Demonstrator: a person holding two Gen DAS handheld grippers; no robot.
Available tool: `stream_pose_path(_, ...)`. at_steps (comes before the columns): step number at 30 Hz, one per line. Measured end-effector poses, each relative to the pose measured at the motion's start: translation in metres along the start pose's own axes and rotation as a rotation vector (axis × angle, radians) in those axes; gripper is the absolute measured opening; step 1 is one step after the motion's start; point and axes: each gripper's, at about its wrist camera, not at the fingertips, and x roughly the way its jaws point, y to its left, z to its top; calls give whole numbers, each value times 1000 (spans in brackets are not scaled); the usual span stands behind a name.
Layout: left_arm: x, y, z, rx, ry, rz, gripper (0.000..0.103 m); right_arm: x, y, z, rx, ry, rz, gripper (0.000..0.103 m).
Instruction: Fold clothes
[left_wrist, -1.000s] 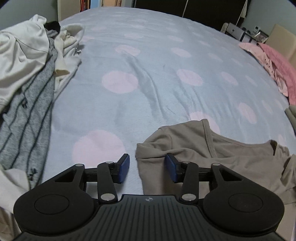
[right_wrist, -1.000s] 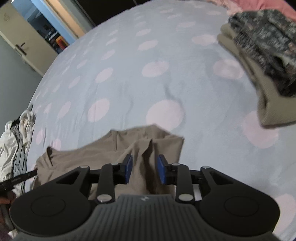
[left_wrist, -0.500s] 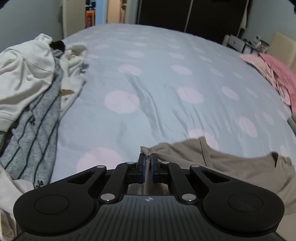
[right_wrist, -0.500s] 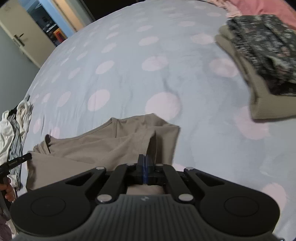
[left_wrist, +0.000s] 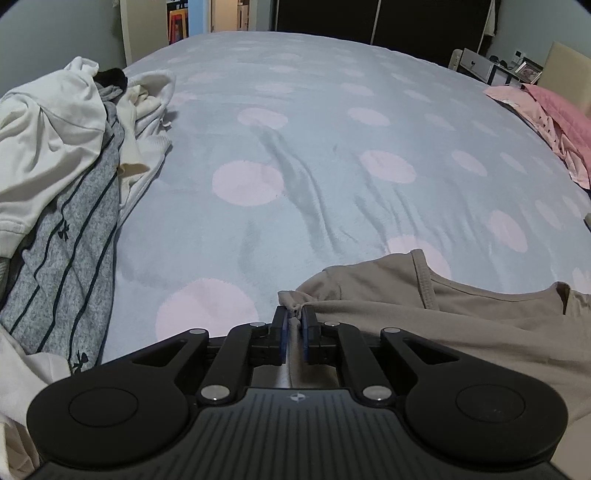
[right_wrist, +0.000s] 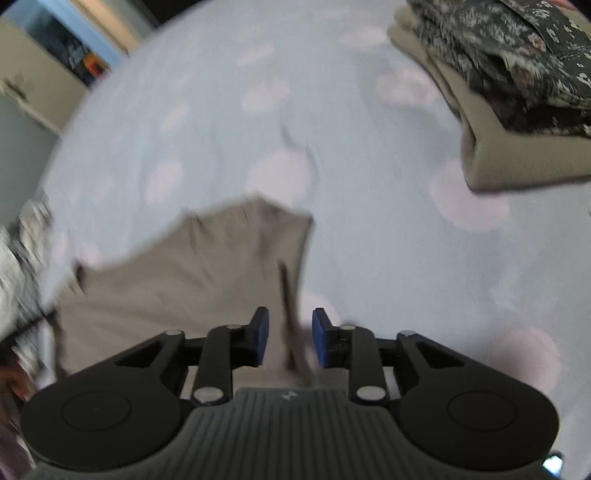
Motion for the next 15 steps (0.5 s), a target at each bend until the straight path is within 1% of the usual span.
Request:
stream_pose_path(2,2,0,1,-11,7,-2,5,3,2,7,19,-35,31,30)
stream_pose_path(5,3,0,1,-10,9,-7,5,16,11,13,3,-63,24,30)
stream_pose_path(7,4,0,1,-11,11,-10,5,27,15,14,-15,-65,2,30)
stream_pose_path(10,5,2,1,-21,15,-19,5,41,15,12,1,-32,5,30)
stream_pose_path(11,5,3,1,-25,14,-23,5,45,15,11,6,-22,7,23)
stream_pose_path(12,5,3,1,-29,11,-27,5,46,14,10,11,-16,13,4)
stream_pose_path(13,4,4,1,-29,0,-31,5,46,13,9,16,-15,16,4)
stream_pose_path(15,0,3,0,-16,-38,-42,4,37,14,9,15,-56,3,4)
